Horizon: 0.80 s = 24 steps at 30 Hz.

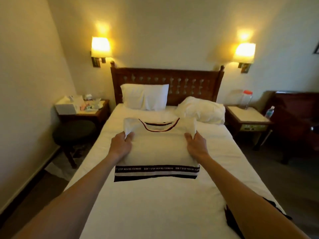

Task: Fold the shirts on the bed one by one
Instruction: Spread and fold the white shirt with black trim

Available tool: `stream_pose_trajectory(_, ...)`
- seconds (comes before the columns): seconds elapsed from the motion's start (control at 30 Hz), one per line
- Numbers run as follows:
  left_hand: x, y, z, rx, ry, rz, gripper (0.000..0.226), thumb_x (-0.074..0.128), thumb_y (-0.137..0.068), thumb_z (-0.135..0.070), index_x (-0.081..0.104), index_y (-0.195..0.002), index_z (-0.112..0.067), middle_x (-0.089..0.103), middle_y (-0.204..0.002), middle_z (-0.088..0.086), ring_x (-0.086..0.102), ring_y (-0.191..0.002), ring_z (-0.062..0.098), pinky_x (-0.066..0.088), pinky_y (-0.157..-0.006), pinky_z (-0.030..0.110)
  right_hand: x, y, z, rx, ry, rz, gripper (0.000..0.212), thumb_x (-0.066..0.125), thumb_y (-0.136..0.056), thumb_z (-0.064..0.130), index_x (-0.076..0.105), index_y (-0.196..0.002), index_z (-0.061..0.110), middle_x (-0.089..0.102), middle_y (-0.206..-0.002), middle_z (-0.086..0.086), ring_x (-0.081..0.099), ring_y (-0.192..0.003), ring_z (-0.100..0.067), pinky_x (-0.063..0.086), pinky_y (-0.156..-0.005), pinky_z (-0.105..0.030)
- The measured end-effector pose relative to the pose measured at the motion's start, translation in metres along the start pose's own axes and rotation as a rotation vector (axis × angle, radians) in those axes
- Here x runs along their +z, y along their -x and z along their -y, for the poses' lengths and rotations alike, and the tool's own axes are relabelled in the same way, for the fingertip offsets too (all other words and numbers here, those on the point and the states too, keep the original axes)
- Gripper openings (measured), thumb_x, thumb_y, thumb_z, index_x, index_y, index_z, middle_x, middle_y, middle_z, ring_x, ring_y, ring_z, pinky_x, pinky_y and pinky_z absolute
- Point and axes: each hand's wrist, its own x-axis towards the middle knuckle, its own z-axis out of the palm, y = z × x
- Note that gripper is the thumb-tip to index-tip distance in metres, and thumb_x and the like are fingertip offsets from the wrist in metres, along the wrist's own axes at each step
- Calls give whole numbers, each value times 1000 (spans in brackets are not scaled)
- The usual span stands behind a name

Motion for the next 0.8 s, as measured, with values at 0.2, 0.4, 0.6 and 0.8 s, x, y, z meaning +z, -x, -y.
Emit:
stream_pose_trajectory(0.2, -147, -8, -120, 168, -10, -148, 49, 44, -103, -43, 62, -117, 0, 63, -119, 21, 58, -109, 37, 40, -83, 35, -58, -14, 178, -214, -5, -68, 39, 46, -102, 39, 57, -128, 11, 63, -119, -12, 52, -95, -22, 39, -81, -34)
stream_pose_trajectory(0.4, -259, 17, -139, 294, -63, -259, 48, 47, -102, -43, 61, -99, 2, 61, -99, 18, 57, -97, 37, 39, -74, 36, -60, 14, 282, -313, 14, -101, 37, 48, -100, 42, 59, -114, 9, 59, -103, -9, 57, -82, -22, 44, -74, -34)
stream_pose_trajectory(0.6, -344, 50, -114, 322, -150, -356, 44, 49, -102, -36, 46, -67, -10, 49, -70, 7, 49, -75, 29, 27, -56, 36, -25, 66, 346, -390, 38, -63, 45, 47, -101, 41, 56, -124, 3, 58, -103, -11, 56, -89, -28, 46, -75, -36)
stream_pose_trajectory(0.8, -431, 79, -76, 286, -235, -420, 44, 50, -103, -34, 47, -66, -11, 47, -68, 5, 47, -75, 30, 26, -62, 36, 32, 113, 400, -465, 10, 22, 46, 45, -103, 41, 54, -126, 2, 59, -109, -12, 54, -88, -25, 44, -75, -35)
